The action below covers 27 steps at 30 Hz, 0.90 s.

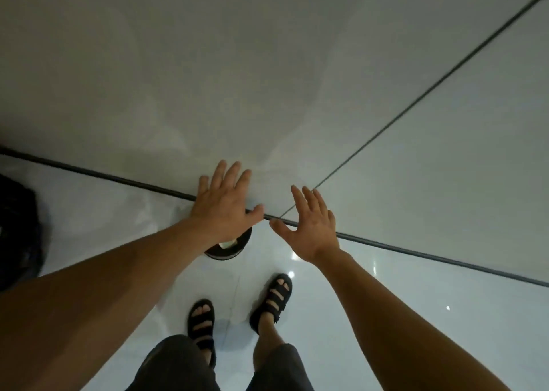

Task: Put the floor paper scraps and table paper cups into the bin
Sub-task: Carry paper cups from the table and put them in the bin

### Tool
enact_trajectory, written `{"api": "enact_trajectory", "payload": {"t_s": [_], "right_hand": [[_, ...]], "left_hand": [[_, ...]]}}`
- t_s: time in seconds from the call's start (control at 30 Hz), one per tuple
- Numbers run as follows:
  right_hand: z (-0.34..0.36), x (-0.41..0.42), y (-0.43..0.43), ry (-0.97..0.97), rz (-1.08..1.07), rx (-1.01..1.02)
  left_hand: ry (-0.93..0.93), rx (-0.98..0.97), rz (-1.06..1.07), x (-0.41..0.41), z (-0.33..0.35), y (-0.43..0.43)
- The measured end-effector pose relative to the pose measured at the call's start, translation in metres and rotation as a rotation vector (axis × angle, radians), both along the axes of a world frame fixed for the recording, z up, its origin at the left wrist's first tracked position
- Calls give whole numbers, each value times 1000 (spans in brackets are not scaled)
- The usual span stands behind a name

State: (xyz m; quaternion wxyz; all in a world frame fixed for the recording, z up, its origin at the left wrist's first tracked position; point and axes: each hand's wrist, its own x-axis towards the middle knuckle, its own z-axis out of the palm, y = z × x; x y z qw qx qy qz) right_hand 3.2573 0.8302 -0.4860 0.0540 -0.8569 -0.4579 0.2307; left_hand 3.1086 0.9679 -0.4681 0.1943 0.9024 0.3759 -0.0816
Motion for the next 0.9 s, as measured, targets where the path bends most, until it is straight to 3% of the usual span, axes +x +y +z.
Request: {"api": "enact_trajectory", "payload": {"t_s": [0.33, 0.7, 0.9], "right_hand": [[119, 6, -226, -97, -485, 68], [151, -12, -585, -129, -1047, 48], [159, -33, -734, -99, -1300, 37]], "left_hand": [[-6, 46, -478, 72, 115, -178], [-112, 161, -1031, 176, 171, -522], [-179, 113, -1296, 197, 182, -700]]}}
